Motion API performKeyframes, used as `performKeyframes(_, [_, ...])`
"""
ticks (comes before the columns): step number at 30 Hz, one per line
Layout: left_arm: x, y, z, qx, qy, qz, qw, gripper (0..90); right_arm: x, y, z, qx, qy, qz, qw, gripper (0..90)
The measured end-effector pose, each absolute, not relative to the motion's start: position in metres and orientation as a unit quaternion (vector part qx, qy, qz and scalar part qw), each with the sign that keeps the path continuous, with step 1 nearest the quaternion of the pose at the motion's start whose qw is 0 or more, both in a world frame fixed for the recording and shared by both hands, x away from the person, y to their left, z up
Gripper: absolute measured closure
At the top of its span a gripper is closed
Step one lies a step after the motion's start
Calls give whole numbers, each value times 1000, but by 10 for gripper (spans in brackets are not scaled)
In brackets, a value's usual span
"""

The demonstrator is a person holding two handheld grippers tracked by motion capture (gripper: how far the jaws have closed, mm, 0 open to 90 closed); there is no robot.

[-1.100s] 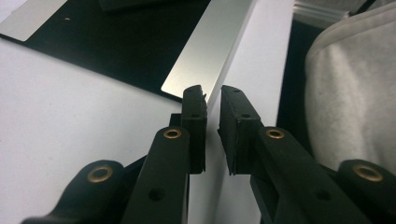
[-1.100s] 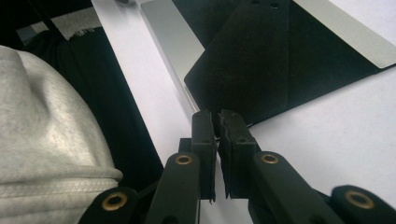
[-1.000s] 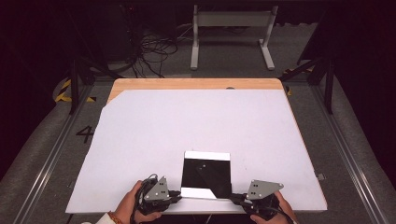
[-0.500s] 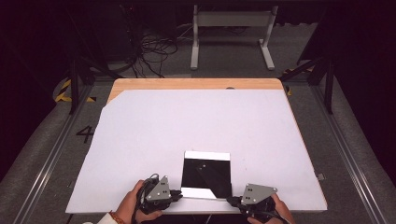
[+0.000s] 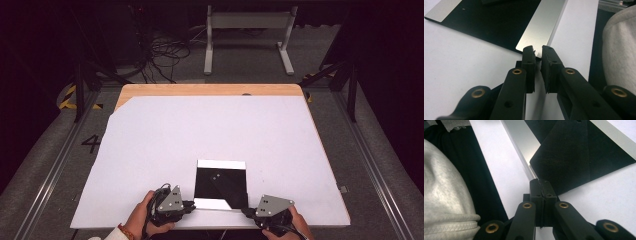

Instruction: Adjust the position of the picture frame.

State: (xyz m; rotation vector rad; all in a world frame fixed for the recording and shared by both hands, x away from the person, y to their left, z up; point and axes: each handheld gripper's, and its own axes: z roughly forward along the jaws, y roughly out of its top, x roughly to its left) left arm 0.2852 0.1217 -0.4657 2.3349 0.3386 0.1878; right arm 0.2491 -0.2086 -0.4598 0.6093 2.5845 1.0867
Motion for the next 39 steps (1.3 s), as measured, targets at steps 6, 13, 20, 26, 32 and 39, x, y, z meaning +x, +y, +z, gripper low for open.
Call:
performKeyframes(6, [291,121,-466,910,143,68,382,811,253,-207,-460,228,888,376,137,900])
performKeyframes(13, [297,119,-466,910,148,69,380,811,259,-207,-460,236,885,376,144,900])
performKeyframes(20, [307,116,-465,910,149,71,379,811,267,-208,-460,243,882,375,147,900])
performKeyframes(26, [316,112,-464,911,152,73,377,809,274,-208,-460,251,880,373,152,900])
performKeyframes(32, [324,110,-465,909,157,74,378,803,279,-208,-460,258,878,371,158,900])
performKeyframes(39, [330,107,-464,909,161,79,377,802,285,-208,-460,265,875,370,164,900])
